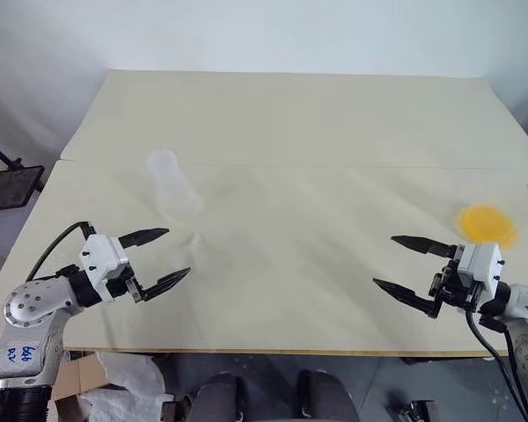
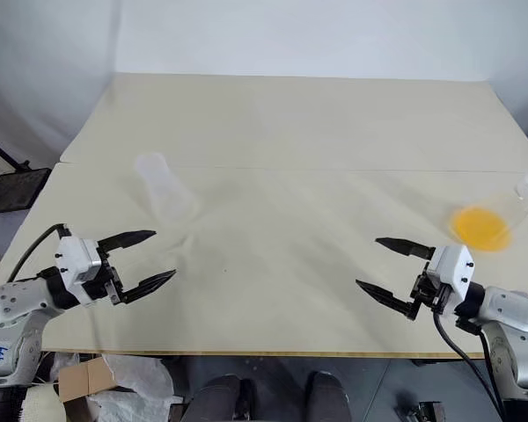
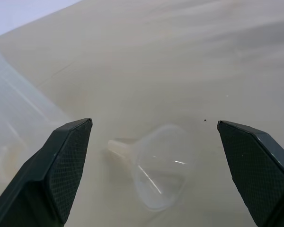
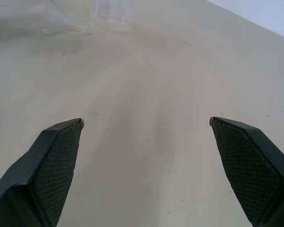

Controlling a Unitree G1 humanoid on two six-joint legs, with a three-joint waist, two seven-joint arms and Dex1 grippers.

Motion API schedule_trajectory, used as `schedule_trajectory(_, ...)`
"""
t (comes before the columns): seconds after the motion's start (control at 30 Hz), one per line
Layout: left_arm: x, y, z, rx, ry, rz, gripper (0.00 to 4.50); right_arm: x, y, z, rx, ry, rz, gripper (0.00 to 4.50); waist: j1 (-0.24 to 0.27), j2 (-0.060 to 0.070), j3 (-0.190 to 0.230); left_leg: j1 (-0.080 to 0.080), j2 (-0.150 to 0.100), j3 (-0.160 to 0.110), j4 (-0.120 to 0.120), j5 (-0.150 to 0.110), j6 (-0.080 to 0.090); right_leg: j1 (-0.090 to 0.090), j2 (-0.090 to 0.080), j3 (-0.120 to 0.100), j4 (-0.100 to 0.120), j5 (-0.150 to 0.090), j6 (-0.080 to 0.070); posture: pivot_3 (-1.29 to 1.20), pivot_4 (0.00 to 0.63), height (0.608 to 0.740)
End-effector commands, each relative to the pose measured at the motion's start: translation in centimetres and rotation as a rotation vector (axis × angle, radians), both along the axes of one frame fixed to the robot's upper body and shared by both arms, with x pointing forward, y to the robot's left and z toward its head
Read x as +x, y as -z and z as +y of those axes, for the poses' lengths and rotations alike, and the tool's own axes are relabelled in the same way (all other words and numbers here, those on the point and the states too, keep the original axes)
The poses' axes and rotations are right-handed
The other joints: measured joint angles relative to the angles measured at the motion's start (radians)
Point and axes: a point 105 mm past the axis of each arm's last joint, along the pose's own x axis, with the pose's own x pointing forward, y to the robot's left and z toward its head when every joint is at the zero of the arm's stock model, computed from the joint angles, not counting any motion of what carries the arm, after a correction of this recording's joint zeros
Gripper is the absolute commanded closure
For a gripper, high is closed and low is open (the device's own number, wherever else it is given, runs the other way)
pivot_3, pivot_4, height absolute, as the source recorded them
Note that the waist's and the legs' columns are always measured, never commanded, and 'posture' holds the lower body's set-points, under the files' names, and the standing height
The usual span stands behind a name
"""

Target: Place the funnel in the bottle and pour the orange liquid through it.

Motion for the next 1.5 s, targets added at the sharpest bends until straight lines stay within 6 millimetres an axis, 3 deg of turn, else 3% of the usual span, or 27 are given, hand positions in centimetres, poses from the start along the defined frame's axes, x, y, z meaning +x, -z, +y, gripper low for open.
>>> schedule_trajectory(0.03,0.1,-0.7,0.2,0.035,0.008,-0.034,0.00,0.1,-0.8,-0.1,0.001,0.007,-0.049,0.02,-0.001,0.000,0.000,0.000,0.000,0.000,0.000,0.000,0.000,0.000,0.000,0.000,0.000,0.000,0.000,0.00,0.150,0.740)
schedule_trajectory(0.27,-0.1,-0.7,-0.1,-0.011,0.002,-0.027,0.00,0.3,-0.7,0.2,0.014,0.007,-0.052,0.02,-0.001,0.000,0.000,0.000,0.000,0.000,0.000,0.000,0.000,0.000,0.000,0.000,0.000,0.000,0.000,0.00,0.150,0.740)
schedule_trajectory(0.4,-0.1,-0.7,0.8,-0.084,-0.068,-0.020,0.00,0.8,-1.6,1.8,0.088,-0.015,-0.065,0.02,-0.002,0.000,0.000,0.000,0.000,0.000,0.000,0.000,0.000,0.000,0.000,0.000,0.000,0.000,0.000,0.00,0.150,0.740)
schedule_trajectory(0.63,-1.6,0.8,4.9,-0.210,-0.277,-0.009,0.00,1.5,-4.4,6.6,0.244,-0.110,-0.104,0.02,-0.006,0.000,0.000,0.001,0.001,0.000,0.000,0.000,-0.001,-0.001,0.000,0.001,0.003,0.000,0.000,0.00,0.150,0.740)
schedule_trajectory(0.73,-3.0,1.9,8.3,-0.298,-0.459,0.003,0.00,1.4,-5.0,8.6,0.284,-0.156,-0.108,0.02,-0.005,0.000,0.000,0.001,0.001,0.000,0.000,0.000,-0.001,-0.001,0.000,0.001,0.003,0.000,0.000,0.00,0.150,0.740)
schedule_trajectory(0.87,-4.8,3.6,10.4,-0.345,-0.565,0.053,0.00,1.6,-5.5,9.8,0.299,-0.192,-0.103,0.02,-0.001,-0.001,0.000,0.001,0.001,0.000,0.000,-0.001,0.000,-0.001,-0.001,0.001,0.003,0.000,0.000,0.00,0.150,0.740)
schedule_trajectory(1.07,-2.7,1.6,7.9,-0.397,-0.452,0.029,0.00,1.5,-4.8,8.8,0.256,-0.175,-0.084,0.02,0.019,-0.002,-0.001,0.001,0.000,-0.001,0.000,-0.002,0.000,-0.001,-0.003,0.001,0.003,0.000,-0.001,0.00,0.150,0.740)
schedule_trajectory(1.23,1.5,-1.5,4.7,-0.444,-0.344,-0.023,0.00,1.2,-3.8,7.6,0.223,-0.151,-0.044,0.02,0.021,-0.003,-0.001,0.001,-0.001,-0.001,0.000,-0.002,0.000,-0.001,-0.002,0.000,0.003,0.000,-0.001,0.00,0.150,0.740)
schedule_trajectory(1.5,7.9,-4.9,1.3,-0.463,-0.305,-0.055,0.00,1.1,-3.8,8.1,0.237,-0.152,-0.051,0.02,0.010,-0.003,-0.001,0.001,-0.001,0.001,0.001,-0.001,-0.001,-0.002,0.000,0.000,0.004,0.000,-0.001,0.00,0.150,0.740)
